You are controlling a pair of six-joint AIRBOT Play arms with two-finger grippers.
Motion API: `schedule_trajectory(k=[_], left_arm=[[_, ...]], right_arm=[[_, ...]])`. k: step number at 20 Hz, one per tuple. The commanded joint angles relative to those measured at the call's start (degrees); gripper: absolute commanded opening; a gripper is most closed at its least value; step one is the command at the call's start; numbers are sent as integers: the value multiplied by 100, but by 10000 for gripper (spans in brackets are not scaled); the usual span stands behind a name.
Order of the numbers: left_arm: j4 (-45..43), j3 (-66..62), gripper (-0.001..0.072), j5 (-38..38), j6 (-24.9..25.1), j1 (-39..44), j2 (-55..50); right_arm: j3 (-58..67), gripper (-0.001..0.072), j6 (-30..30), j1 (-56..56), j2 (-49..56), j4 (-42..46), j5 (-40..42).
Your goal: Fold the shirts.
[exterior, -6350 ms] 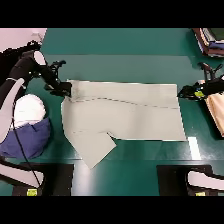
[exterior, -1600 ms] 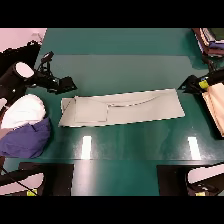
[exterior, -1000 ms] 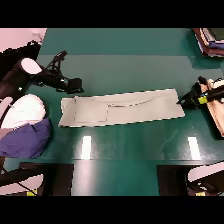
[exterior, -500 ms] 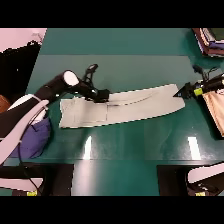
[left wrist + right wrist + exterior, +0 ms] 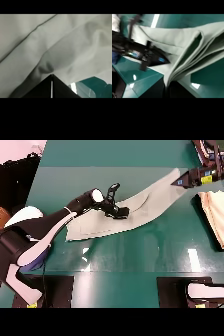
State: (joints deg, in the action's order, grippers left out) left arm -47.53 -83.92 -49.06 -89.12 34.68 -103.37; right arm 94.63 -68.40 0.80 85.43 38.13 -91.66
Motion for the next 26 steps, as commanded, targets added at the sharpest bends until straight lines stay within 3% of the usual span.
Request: schedule_trajectory(k=[1, 7, 11, 16, 21, 22, 24, 25, 26], left_arm=[[85, -166, 24, 136, -68, 105, -260], [-127, -168, 24, 22, -68, 44, -260], [-245, -573, 24, -848, -39, -424, -175], [-1147, -619, 25, -1003, -39, -1587, 1097], [-2210, -619, 25, -1287, -42, -2986, 2535], [-2260, -619, 25, -1322, -44, -3189, 2734], [-2262, -619, 25, -1410, -42, -3504, 3023], [-2262, -619, 26, -1469, -42, -3604, 3112], [-2262, -614, 25, -1517, -39, -3654, 3169]], right_arm=[[474, 15, -219, -619, -133, -160, 31], [931, 16, -221, -1360, -133, -160, 144], [929, 15, -205, -1692, -122, -160, 275], [929, 16, -136, -2601, 131, -271, 577], [935, 19, 514, -4345, 931, -586, 1709], [986, 78, 662, -4651, 1141, -664, 1867], [1331, 566, 704, -5088, 1633, -662, 1906], [1591, 570, 695, -5176, 1851, -660, 1773], [1814, 510, 649, -5165, 1996, -638, 1574]])
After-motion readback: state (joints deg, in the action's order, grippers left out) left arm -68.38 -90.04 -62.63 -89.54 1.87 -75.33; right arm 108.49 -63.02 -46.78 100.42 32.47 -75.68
